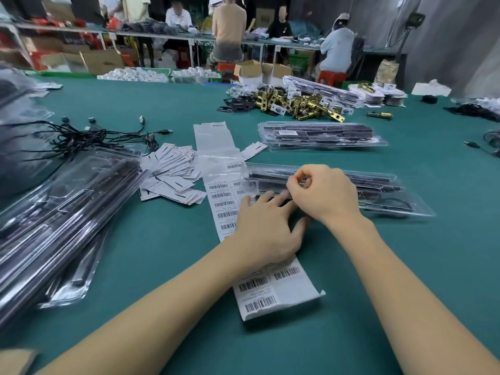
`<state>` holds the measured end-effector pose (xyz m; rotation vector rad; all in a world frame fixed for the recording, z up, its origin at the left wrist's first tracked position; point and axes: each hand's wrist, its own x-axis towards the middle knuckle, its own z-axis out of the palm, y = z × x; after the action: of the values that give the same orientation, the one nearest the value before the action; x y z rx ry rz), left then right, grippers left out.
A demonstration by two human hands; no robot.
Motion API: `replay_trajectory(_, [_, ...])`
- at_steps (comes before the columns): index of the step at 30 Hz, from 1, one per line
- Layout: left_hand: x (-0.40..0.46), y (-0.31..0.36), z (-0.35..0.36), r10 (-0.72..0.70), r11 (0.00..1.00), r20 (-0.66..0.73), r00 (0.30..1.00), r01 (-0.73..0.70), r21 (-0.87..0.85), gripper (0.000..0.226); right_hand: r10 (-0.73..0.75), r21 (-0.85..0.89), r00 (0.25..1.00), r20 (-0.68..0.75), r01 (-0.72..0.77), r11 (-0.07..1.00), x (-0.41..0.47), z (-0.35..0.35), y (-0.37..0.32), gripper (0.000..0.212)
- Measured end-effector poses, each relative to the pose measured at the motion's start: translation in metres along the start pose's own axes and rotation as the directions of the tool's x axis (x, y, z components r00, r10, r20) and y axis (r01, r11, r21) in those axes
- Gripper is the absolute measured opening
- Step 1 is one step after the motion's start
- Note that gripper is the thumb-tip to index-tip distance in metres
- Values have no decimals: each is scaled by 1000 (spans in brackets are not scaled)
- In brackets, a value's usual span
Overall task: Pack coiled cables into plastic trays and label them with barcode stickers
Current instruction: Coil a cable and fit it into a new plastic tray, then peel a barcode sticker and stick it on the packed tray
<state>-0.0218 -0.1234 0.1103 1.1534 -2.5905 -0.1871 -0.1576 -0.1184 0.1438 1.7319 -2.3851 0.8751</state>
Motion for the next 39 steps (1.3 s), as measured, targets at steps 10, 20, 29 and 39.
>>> replay_trajectory(10, [31,-3,-29,-46,998,236,971,37,45,39,-124,23,940,317,123,992,93,21,-47,23])
replay_trajectory(20, [38,15,-30,-113,975,121,986,87,205,23,-154,-209,787,598,339,917,150,72,-62,72])
replay_trajectory(29, [43,-1,-21,-174,974,29,984,168,151,18,-287,-292,796,533,491,821,168,79,-67,33])
replay_trajectory(39, [34,-13,3,-53,984,-92,994,68,167,31,-285,-321,799,530,500,805,174,73,-70,29])
